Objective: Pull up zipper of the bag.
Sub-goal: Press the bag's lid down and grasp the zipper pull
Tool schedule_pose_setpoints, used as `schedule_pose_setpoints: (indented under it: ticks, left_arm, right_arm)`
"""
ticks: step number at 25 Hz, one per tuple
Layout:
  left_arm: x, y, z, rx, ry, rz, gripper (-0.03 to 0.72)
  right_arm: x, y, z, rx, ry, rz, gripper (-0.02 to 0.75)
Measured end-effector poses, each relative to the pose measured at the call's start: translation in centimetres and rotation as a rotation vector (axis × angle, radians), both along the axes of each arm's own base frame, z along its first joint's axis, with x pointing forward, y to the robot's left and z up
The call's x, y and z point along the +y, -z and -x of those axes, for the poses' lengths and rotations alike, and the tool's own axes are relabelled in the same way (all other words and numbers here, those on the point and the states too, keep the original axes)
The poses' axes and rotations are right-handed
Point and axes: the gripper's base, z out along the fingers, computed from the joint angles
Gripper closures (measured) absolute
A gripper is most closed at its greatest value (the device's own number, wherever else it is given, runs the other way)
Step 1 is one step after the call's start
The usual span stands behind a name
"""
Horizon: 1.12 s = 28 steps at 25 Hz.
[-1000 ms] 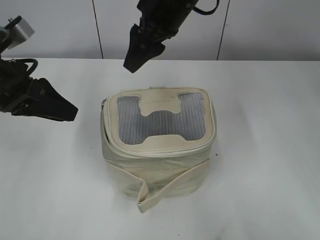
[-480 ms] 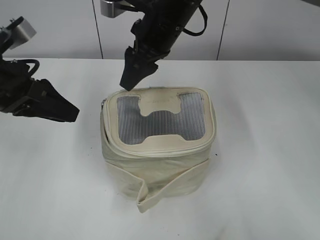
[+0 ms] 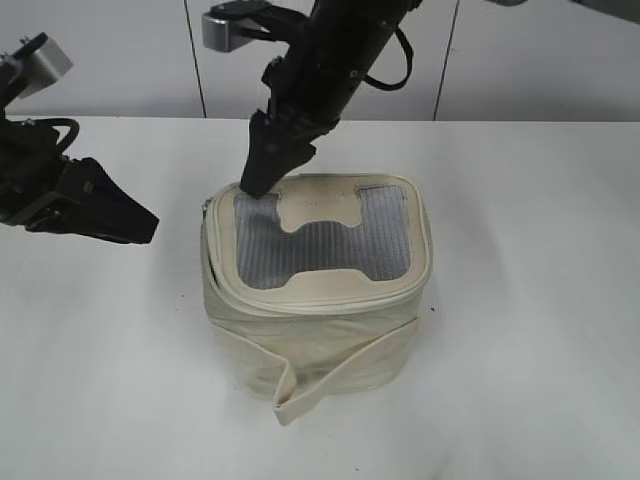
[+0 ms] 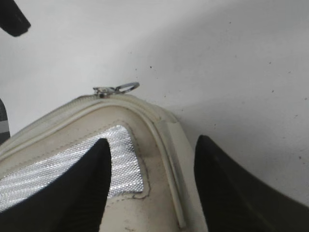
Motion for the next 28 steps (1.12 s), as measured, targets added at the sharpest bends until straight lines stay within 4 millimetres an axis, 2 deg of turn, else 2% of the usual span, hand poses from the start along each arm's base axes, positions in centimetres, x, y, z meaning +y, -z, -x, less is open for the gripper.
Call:
schedule_pose_setpoints:
  ticks: [13, 15, 22, 28]
  left_arm:
    - [0.0, 0.0, 0.0, 0.000, 0.000, 0.000, 0.411]
    - [0.0, 0.0, 0.0, 0.000, 0.000, 0.000, 0.411]
    - [0.0, 0.0, 0.0, 0.000, 0.000, 0.000, 0.411]
    - [0.0, 0.0, 0.0, -0.003, -0.001, -0.003, 0.411]
  right_arm:
    - [0.1, 2.5, -0.2, 0.051, -0.001, 0.032, 0.314]
    - [0.2, 2.6, -0.1, 0.060, -0.002, 0.029, 0.358]
    - [0.2, 2.6, -0.1, 0.066, -0.003, 0.025, 0.623]
    - [0.3, 2.4, -0.1, 0.061, -0.002, 0.021, 0.643]
